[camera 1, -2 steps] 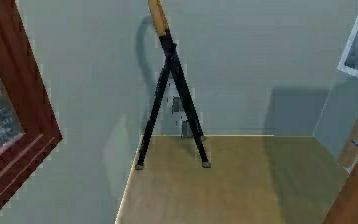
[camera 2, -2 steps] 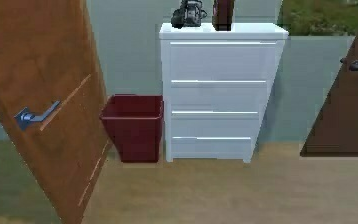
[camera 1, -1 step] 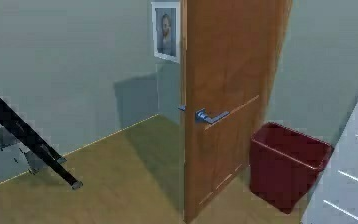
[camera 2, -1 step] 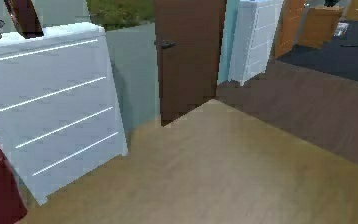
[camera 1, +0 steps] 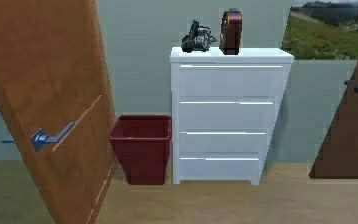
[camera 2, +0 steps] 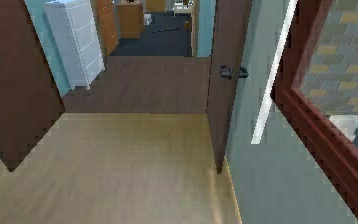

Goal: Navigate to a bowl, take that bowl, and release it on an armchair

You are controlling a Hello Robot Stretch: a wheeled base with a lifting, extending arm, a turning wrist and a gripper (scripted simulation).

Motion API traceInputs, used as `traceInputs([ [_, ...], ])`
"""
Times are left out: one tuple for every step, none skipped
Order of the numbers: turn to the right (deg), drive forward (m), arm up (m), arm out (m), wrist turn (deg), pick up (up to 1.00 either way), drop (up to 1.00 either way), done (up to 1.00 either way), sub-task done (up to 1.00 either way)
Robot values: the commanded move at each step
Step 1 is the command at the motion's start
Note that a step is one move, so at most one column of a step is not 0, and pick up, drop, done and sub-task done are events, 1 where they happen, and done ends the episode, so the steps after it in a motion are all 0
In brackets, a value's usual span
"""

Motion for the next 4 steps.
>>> traceInputs([
  [0.0,0.15,0.0,0.0,0.0,0.0,0.0,0.0,0.0],
  [-45.0,0.0,0.0,0.0,0.0,0.0,0.0,0.0,0.0],
  [-33.0,0.0,0.0,0.0,0.0,0.0,0.0,0.0,0.0],
  [0.0,0.9,0.0,0.0,0.0,0.0,0.0,0.0,0.0],
])
